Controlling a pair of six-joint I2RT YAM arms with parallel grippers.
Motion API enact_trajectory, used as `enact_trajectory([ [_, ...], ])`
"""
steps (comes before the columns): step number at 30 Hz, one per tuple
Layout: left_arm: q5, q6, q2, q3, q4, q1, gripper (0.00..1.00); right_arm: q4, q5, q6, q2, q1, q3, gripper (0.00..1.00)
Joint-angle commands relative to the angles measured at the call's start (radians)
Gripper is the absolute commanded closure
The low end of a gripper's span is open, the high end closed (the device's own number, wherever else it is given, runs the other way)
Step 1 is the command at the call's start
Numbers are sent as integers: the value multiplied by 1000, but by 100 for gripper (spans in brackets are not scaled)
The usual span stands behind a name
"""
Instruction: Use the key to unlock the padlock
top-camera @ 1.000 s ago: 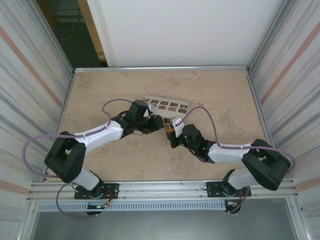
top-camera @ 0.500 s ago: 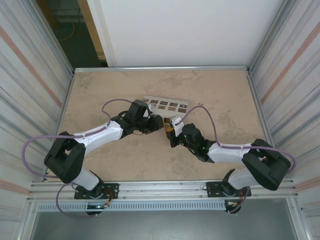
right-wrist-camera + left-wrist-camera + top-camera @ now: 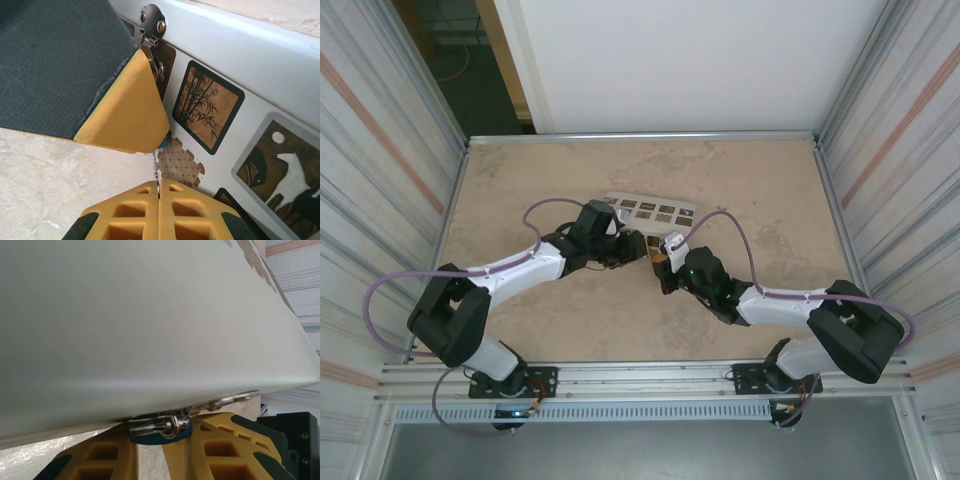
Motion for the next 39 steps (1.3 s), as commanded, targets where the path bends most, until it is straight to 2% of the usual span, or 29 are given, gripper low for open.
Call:
enact_trajectory([
  [1, 42, -17, -34, -2, 34, 2, 85, 10, 17, -19, -19, -6, 14, 100],
  [20, 74, -21, -42, 11, 7, 0, 85, 24, 48, -101, 6, -8, 63, 100],
  [34, 65, -40, -40, -10, 41, 0, 85, 19, -117, -10, 5, -31, 99, 100],
  [39, 55, -46, -35, -18, 56, 2, 85, 19, -120, 9, 3, -31, 98, 100],
])
